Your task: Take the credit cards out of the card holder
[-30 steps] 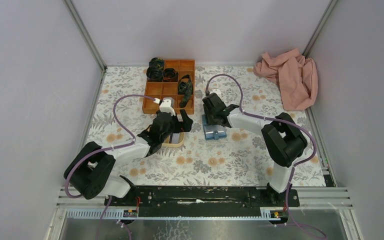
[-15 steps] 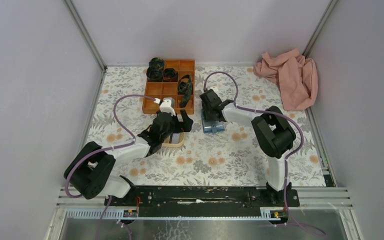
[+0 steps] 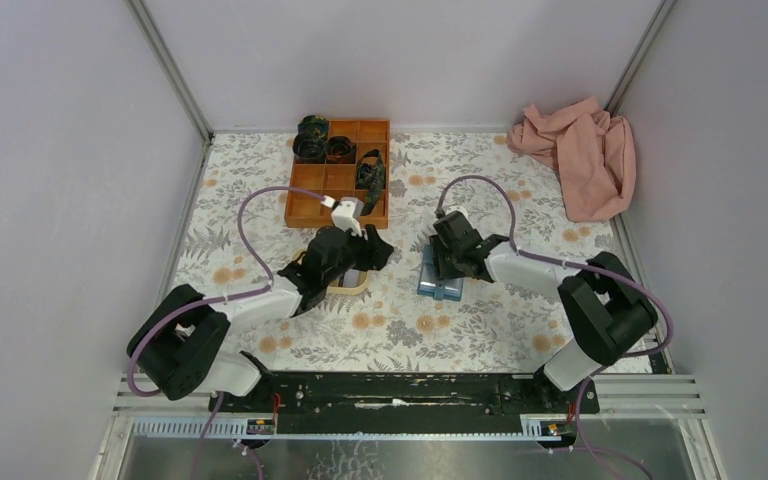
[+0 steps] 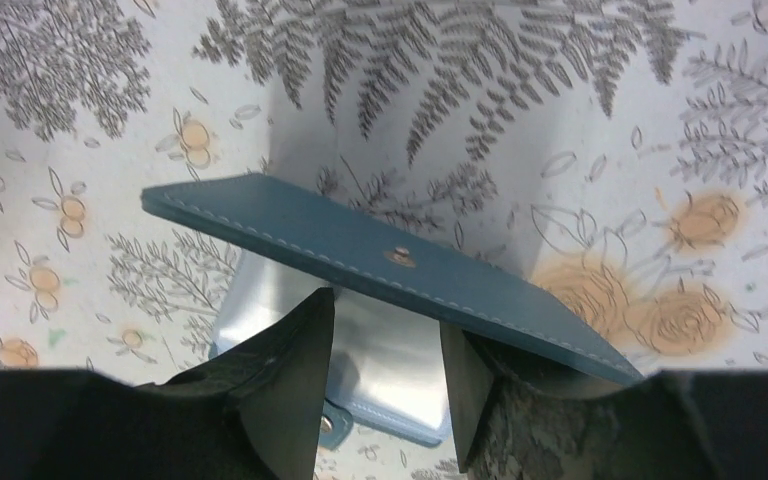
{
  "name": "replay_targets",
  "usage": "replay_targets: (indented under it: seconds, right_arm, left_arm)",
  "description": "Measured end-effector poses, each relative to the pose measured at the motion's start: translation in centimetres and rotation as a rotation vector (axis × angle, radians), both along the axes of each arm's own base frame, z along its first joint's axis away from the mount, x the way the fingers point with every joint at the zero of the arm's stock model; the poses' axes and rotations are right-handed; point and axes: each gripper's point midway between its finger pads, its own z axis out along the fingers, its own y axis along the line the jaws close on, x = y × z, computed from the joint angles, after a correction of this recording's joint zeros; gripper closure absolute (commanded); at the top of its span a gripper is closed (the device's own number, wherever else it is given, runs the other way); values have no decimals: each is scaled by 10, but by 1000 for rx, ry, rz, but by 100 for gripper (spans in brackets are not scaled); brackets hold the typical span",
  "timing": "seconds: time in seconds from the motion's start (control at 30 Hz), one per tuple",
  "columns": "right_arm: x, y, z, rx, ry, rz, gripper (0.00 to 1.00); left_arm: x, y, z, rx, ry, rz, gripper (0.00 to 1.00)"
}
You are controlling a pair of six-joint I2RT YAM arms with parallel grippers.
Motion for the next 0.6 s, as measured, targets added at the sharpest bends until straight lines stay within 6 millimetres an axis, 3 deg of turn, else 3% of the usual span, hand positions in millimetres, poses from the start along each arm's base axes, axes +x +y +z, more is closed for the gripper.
replay_targets:
  seconds: [0.13,0.23,0.33,0.47,0.6]
  right_arm:
    - [-12,-9,3,-3,3,0,50]
    - [-17,-11,5,9,4,6,51]
    - [-24,-10,7,31,9,19,51]
    - [-29,-10,9,53,7,25,52]
    - [-32,-12,7,53,11,23,52]
  left_arm:
    - [-27,-40,17,-52,-55,-234,21]
    - [-48,-69,24,-69,-91,-393,21]
    - [-59,-95,14,-49,-98,-492,21]
    - [-61,-111,-8,-4,-66,-524,26]
    - [-44,-107,-20,45,-56,-442,30]
